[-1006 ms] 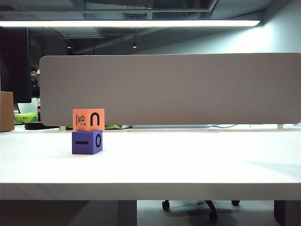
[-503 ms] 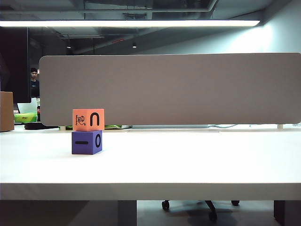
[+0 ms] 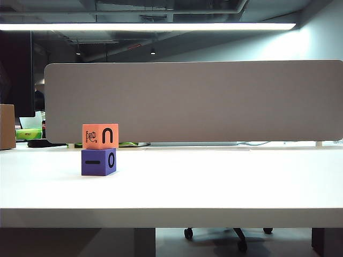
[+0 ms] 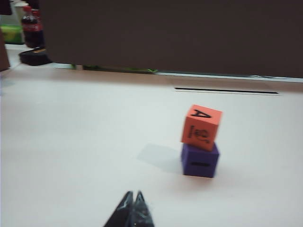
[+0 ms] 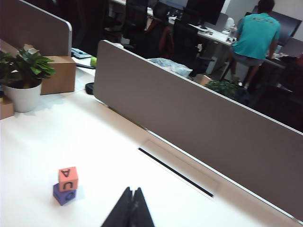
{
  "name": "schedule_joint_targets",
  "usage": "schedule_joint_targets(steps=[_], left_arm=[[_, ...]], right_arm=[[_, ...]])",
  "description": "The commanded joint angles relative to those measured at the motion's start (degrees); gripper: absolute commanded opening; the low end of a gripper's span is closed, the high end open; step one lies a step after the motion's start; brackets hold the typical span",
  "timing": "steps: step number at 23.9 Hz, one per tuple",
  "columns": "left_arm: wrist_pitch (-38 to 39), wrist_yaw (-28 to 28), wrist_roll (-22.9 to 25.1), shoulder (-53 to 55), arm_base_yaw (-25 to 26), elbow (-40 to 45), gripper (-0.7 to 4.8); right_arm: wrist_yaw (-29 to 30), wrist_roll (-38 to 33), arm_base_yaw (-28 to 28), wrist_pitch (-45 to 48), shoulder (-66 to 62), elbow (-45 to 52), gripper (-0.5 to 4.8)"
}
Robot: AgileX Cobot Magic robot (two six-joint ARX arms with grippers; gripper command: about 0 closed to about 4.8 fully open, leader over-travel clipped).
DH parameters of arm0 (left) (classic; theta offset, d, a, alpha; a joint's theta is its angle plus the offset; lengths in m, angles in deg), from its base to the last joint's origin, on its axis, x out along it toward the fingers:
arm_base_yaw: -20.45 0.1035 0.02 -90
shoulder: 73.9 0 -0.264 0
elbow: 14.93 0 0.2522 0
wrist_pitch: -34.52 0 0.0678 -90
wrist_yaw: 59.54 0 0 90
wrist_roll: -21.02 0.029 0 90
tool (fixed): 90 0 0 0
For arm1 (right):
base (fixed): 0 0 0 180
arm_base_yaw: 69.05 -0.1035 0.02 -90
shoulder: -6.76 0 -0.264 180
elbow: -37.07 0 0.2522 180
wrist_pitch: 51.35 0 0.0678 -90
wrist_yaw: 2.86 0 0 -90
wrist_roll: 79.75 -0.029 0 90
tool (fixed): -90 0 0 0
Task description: Stack the letter block on the right onto the letter block on the left.
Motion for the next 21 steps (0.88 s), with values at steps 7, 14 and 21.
schedule_joint_targets(steps=[7, 14, 21], left_arm=[[-3.0, -6.4, 0.1, 0.0, 0.0, 3.8, -0.05], [-1.1, -6.1, -0.1, 0.0, 0.0, 3.8, -0.05], [-1.0, -6.1, -0.1, 0.0, 0.0, 3.8, -0.05]], right_arm=[[-6.4, 0.1, 0.0, -5.1, 5.1, -0.1, -0.06], [-9.2, -1.4, 0.0, -5.1, 13.8, 6.4, -0.06], [-14.1, -5.2, 0.0, -1.6, 29.9, 34.7, -0.06]])
